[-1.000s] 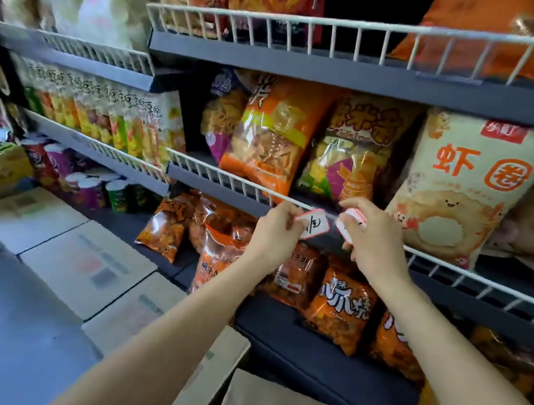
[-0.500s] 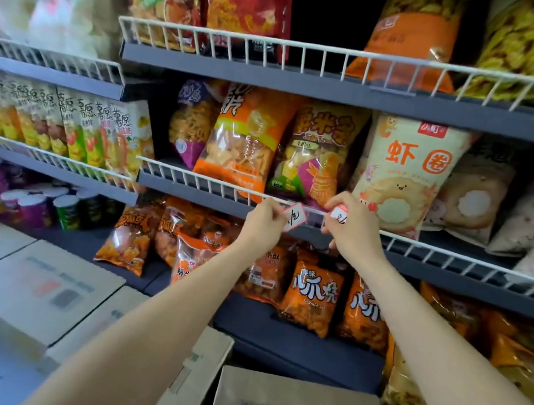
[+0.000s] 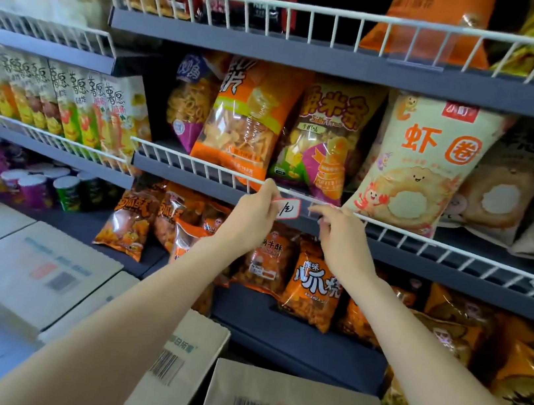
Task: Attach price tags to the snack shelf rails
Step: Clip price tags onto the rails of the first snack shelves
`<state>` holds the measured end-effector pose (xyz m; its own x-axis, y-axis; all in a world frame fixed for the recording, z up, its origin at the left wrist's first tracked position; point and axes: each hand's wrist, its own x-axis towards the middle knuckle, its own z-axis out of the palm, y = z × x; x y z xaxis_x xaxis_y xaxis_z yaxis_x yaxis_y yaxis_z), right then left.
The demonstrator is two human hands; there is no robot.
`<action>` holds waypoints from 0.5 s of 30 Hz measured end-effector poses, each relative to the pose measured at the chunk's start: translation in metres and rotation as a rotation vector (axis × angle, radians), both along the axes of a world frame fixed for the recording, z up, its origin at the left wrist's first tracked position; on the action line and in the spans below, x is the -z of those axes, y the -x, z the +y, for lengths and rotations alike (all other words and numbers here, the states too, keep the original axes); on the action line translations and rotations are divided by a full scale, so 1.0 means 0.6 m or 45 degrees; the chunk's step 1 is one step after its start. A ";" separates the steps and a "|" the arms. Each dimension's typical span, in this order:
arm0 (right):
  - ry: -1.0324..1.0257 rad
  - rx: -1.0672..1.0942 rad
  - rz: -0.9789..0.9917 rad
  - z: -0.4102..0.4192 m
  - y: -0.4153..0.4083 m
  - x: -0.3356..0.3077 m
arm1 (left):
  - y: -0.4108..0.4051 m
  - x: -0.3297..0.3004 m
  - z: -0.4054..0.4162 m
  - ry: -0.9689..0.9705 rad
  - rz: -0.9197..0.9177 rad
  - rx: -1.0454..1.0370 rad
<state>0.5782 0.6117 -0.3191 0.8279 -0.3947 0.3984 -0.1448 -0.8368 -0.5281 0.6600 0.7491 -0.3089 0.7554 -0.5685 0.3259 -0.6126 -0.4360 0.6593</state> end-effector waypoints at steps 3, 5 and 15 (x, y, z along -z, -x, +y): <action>-0.170 -0.028 -0.024 0.003 -0.004 -0.003 | -0.016 -0.001 -0.008 0.021 -0.087 -0.072; -0.248 -0.023 -0.012 0.003 -0.009 -0.005 | -0.027 -0.003 -0.017 0.060 -0.172 -0.116; -0.198 -0.025 0.006 0.002 0.001 0.002 | -0.046 -0.006 -0.037 -0.047 -0.505 0.088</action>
